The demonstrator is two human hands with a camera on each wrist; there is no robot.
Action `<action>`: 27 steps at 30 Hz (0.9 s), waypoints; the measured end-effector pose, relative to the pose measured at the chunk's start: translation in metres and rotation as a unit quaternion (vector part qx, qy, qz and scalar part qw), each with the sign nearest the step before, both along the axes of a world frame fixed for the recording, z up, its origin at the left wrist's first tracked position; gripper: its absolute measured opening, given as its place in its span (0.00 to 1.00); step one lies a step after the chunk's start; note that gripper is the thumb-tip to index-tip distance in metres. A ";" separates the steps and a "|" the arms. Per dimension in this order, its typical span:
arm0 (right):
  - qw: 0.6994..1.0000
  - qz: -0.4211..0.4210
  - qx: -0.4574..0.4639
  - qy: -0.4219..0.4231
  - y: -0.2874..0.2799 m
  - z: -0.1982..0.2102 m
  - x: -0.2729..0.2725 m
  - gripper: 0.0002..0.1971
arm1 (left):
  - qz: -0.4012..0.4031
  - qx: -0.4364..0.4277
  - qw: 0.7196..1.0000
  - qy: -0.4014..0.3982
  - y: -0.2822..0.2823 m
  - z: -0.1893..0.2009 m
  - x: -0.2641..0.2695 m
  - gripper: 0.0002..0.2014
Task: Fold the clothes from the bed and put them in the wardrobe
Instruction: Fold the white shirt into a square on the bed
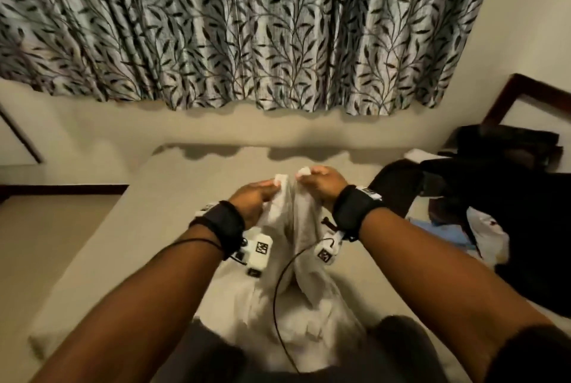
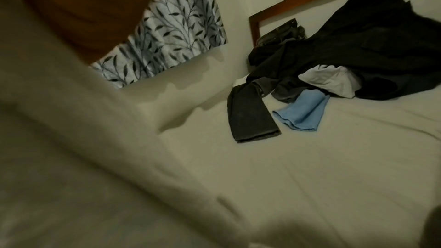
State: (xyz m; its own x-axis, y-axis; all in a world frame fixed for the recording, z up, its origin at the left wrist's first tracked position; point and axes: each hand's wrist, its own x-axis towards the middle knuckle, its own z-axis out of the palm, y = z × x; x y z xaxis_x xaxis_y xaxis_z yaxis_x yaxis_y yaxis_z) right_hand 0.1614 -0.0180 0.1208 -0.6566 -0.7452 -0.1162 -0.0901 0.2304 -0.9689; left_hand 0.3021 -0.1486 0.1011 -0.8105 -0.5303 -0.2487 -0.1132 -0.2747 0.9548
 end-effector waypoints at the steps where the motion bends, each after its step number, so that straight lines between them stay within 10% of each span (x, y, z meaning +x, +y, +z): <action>1: 0.999 0.033 0.006 0.013 0.001 -0.006 0.012 0.08 | -0.023 0.017 1.000 0.009 0.008 -0.010 0.000 0.16; 7: 0.969 0.181 0.054 0.157 0.015 -0.021 0.025 0.25 | -0.107 0.007 0.994 0.007 0.014 -0.026 0.024 0.27; 15: 0.969 0.116 0.018 0.218 0.016 -0.022 0.023 0.24 | -0.088 -0.103 0.991 0.025 0.025 -0.015 0.023 0.23; 23: 0.947 0.167 0.043 0.269 0.025 -0.006 0.018 0.23 | -0.104 0.063 0.992 0.036 0.041 0.019 0.031 0.19; 25: 0.925 0.206 0.064 0.313 0.027 0.012 0.012 0.23 | -0.111 -0.190 0.975 -0.026 0.029 0.026 0.029 0.13; 27: 0.907 0.218 0.083 0.352 0.029 0.035 0.005 0.24 | -0.049 -0.473 0.878 -0.049 0.012 0.031 0.029 0.18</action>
